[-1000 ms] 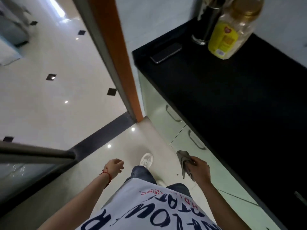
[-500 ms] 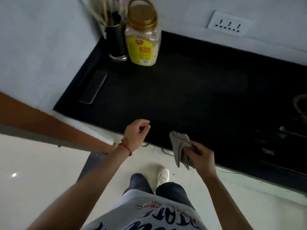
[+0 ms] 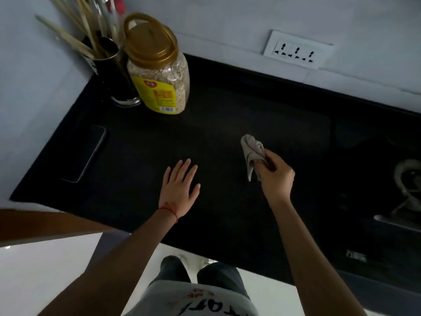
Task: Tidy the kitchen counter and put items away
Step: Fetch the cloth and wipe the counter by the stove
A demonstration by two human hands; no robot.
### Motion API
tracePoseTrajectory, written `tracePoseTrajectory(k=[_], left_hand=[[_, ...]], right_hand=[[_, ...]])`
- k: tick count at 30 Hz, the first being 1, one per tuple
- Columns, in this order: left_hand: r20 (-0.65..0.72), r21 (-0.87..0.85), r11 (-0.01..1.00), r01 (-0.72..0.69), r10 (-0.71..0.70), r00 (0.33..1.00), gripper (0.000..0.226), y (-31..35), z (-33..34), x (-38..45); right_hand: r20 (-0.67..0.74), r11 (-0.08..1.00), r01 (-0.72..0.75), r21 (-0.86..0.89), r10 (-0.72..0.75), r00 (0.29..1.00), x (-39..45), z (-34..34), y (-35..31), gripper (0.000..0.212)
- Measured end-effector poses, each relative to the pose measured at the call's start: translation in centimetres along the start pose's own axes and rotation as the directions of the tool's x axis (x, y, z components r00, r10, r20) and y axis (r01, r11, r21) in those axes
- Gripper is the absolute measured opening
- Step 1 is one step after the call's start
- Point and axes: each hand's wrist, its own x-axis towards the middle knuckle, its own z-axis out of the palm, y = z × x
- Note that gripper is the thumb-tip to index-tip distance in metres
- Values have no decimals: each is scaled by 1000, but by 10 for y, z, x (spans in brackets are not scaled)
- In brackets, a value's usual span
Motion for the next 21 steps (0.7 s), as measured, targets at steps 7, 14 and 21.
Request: tracePoseTrajectory(k=[7,14,21], left_hand=[[-49,64,997,35,-32,998,56,0,4,3],[-91,58,998,37,-31,995,53,-1,8,4],[-117,71,997,32,-24,993,53,-3,12,6]], right_hand=[[3,930,233,-285,-242,970,112,26,-8,38],[78,776,441,-451,-458,886,183,51,-17,38],[283,678,473,-563,-379,881,193,71,0,42]])
